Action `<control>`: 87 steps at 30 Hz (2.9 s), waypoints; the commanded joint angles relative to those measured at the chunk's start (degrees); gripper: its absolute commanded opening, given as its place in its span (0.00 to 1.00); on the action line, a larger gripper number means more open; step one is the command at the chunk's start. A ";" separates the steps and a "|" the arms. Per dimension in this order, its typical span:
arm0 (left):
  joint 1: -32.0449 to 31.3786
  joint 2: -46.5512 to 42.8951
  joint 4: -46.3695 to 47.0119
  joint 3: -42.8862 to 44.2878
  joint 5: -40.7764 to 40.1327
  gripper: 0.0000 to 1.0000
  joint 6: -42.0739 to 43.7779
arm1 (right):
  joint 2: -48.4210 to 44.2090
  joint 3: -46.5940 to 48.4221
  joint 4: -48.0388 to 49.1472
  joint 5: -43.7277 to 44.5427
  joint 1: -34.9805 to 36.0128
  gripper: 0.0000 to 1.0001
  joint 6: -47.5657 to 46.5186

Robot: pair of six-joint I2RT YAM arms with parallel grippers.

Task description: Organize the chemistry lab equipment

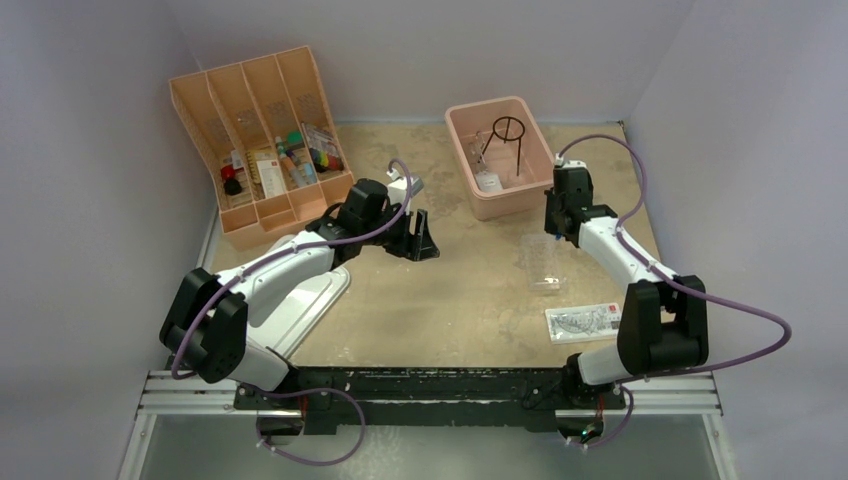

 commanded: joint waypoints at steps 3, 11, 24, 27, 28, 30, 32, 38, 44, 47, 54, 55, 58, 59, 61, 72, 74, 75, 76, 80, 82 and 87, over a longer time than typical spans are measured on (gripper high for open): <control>0.24 -0.09 2.21 0.74 0.60 0.63 0.01 | -3.37 2.50 -1.37 2.16 -0.17 0.28 1.95; 0.26 -2.53 -0.69 1.94 -8.86 0.63 -2.63 | -7.14 8.95 -4.87 4.47 -0.21 0.46 4.55; 13.95 -8.55 -17.41 -4.55 -40.10 0.66 -17.08 | -13.04 14.59 -10.47 -1.73 12.98 0.52 11.21; 17.28 -8.05 -19.45 -5.87 -42.91 0.66 -18.41 | -11.76 15.14 -9.07 -2.96 16.52 0.52 12.72; 18.39 -7.47 -19.97 -6.02 -43.12 0.66 -18.82 | -10.98 15.09 -8.20 -4.00 17.62 0.52 12.76; 20.14 -6.30 -19.66 -6.52 -43.29 0.64 -19.81 | -9.36 14.90 -5.91 -5.29 20.14 0.52 12.44; 20.94 -4.36 -18.43 -6.69 -42.68 0.58 -20.06 | -7.13 15.00 -3.84 -6.16 22.46 0.52 12.23; 20.90 3.29 -16.60 -4.42 -39.05 0.42 -20.70 | -1.46 15.81 0.38 -9.57 24.65 0.51 11.59; 18.38 2.06 -21.18 -4.19 -42.20 0.49 -27.30 | 2.14 18.21 -0.46 -12.19 24.63 0.51 8.86; 15.31 2.10 -21.74 -3.73 -42.41 0.50 -30.13 | 3.08 18.41 -0.87 -14.05 24.57 0.51 7.65; 9.01 6.54 -20.67 -3.69 -39.76 0.43 -35.12 | 2.11 16.27 -2.34 -16.92 24.58 0.51 6.95; 7.89 6.47 -19.89 -3.57 -38.60 0.42 -35.21 | 1.84 15.89 -2.53 -16.50 24.59 0.51 6.91; 5.22 6.34 -16.02 -3.51 -31.59 0.39 -35.15 | 0.84 14.41 -3.12 -14.16 24.55 0.51 7.67; 4.30 6.20 -14.09 -3.69 -28.80 0.39 -34.99 | 0.40 13.84 -3.07 -13.56 24.52 0.51 8.17; 2.70 5.68 -9.41 -4.44 -23.10 0.38 -34.42 | -0.30 12.42 -2.54 -13.16 24.52 0.51 9.09; 0.11 -4.57 -14.97 0.17 -33.25 0.47 -29.13 | 2.12 9.53 2.10 -19.42 25.02 0.52 8.03; 0.24 -6.69 -18.82 -0.21 -39.89 0.46 -30.26 | 3.19 9.05 3.04 -20.25 26.17 0.53 7.45; 0.43 -7.12 -19.59 -0.55 -42.05 0.44 -30.63 | 4.00 8.99 3.41 -20.47 27.04 0.54 7.24; 0.70 -7.83 -20.52 -1.06 -43.35 0.41 -31.01 | 5.01 9.13 3.61 -21.05 27.92 0.54 6.57; 4.05 -9.91 -22.33 -2.80 -44.08 0.27 -31.97 | 10.75 11.99 2.04 -19.83 32.74 0.54 3.87; 6.39 -10.33 -24.47 -2.56 -45.02 0.26 -31.85 | 13.95 14.22 0.81 -19.02 35.16 0.54 3.47; 11.65 -11.89 -28.55 -1.93 -48.13 0.26 -30.94 | 20.98 21.02 -2.56 -17.66 40.59 0.55 3.61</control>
